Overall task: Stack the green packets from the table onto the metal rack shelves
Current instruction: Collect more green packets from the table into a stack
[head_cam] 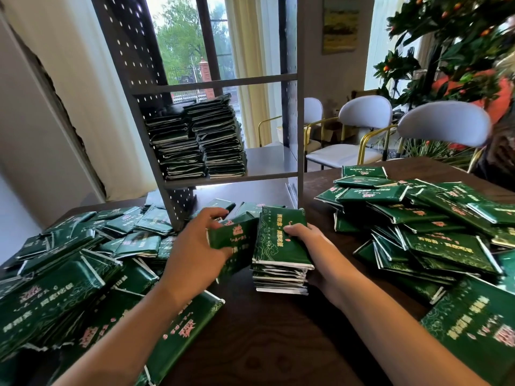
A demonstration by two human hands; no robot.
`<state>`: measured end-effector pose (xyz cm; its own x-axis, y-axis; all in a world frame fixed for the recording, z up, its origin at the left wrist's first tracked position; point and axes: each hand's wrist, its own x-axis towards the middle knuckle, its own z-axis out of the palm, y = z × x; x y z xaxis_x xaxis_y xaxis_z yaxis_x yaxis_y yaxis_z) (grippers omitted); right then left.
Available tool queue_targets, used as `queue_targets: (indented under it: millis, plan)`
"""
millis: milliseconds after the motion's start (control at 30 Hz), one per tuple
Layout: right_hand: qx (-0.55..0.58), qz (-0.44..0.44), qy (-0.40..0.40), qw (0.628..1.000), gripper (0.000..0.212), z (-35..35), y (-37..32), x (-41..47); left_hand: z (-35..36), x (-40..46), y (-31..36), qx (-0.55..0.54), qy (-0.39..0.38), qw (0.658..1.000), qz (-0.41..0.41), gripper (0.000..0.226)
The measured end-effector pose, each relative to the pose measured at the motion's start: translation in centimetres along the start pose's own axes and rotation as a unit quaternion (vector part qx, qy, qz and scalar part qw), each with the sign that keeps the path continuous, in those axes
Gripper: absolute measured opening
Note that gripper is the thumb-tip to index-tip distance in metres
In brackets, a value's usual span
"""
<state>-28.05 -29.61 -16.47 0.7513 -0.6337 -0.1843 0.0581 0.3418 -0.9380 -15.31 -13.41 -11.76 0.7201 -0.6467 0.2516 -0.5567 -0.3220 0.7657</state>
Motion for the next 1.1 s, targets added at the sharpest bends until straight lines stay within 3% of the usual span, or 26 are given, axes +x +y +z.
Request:
queue_targets:
  millis: [233, 400, 567, 800, 1000, 1100]
  plan:
    - [-0.013, -0.016, 0.012, 1.0, 0.059, 0.1, 0.1, 0.0, -2.2, 0.4, 3.9, -0.215, 0.087, 0.972, 0.019, 0.039]
    - [-0.004, -0.022, -0.007, 1.0, 0.054, 0.3, -0.3, -0.5, -3.7, 2.2, 5.5, -0.348, 0.033, 0.936, -0.038, 0.023]
    - [0.018, -0.028, -0.074, 0.997, 0.026, 1.0, -0.9, -1.5, -1.5, 2.6, 4.4, -0.265, -0.066, 0.959, -0.072, 0.029]
    - [-0.002, -0.007, -0.142, 0.99, 0.019, 1.1, -0.8, -2.0, -0.4, 3.1, 3.9, -0.17, -0.109, 0.975, -0.091, 0.027]
    - [0.03, 0.023, -0.148, 0.988, 0.039, 1.2, -1.0, -2.1, -0.4, 2.7, 3.8, -0.116, -0.127, 0.983, -0.07, 0.028]
    - [0.004, 0.001, -0.187, 0.982, 0.019, 1.5, -1.0, -2.4, 0.0, 2.4, 3.7, -0.087, -0.111, 0.989, -0.053, 0.028]
